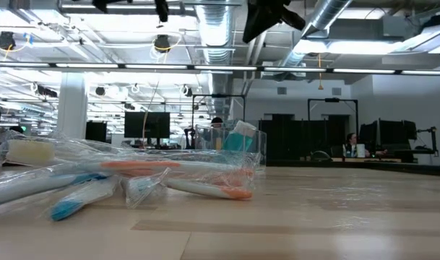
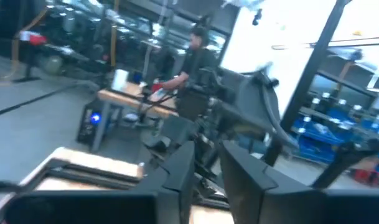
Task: Pick & Place toothbrushing station
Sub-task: Adjust the mouthwashes in the transparent organizer
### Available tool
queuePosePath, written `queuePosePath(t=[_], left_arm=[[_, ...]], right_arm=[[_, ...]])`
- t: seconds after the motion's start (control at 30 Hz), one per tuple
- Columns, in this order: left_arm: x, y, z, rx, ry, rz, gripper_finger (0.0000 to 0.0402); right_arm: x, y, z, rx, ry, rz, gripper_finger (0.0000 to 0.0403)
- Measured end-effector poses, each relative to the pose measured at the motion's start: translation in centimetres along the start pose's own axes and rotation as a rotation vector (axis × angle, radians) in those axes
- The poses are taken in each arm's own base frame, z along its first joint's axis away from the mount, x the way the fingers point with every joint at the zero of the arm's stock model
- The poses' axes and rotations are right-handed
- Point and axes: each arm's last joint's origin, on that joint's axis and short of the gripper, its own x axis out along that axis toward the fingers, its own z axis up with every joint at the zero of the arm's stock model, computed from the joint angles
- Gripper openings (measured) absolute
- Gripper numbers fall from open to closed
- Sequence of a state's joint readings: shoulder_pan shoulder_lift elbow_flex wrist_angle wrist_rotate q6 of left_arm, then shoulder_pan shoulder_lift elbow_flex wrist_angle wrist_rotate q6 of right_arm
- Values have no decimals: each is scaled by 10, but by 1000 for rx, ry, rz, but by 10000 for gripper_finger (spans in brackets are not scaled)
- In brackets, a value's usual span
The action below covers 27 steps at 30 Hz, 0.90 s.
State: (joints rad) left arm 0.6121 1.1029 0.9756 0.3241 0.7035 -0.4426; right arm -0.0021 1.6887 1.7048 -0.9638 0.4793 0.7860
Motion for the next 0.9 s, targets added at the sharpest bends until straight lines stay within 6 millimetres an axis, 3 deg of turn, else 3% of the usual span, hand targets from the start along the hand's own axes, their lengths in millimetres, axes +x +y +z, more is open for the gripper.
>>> queuePosePath(t=[0.13, 0.27, 0.37, 0.53, 0.63, 0.8, 0.9], left_arm=[[-10, 8, -15, -18, 153, 92, 100], [-13, 24, -52, -6, 349, 193, 95], [-16, 39, -82, -36, 433, 228, 74], [-17, 64, -133, -136, 582, 252, 32], [-15, 78, -159, -174, 664, 258, 13], [-7, 94, -184, -157, 724, 235, 2], [0, 98, -193, -148, 726, 217, 3]], right_arm=[[33, 2, -14, -23, 84, -33, 0], [63, 3, -29, -25, 168, -39, 0], [73, 7, -34, -12, 182, 3, 0], [70, 6, -30, 52, 155, 9, 0], [59, 3, -22, 83, 121, 36, 0], [32, -5, -9, 117, 38, 39, 0], [30, -14, -10, 107, 81, 0, 0]])
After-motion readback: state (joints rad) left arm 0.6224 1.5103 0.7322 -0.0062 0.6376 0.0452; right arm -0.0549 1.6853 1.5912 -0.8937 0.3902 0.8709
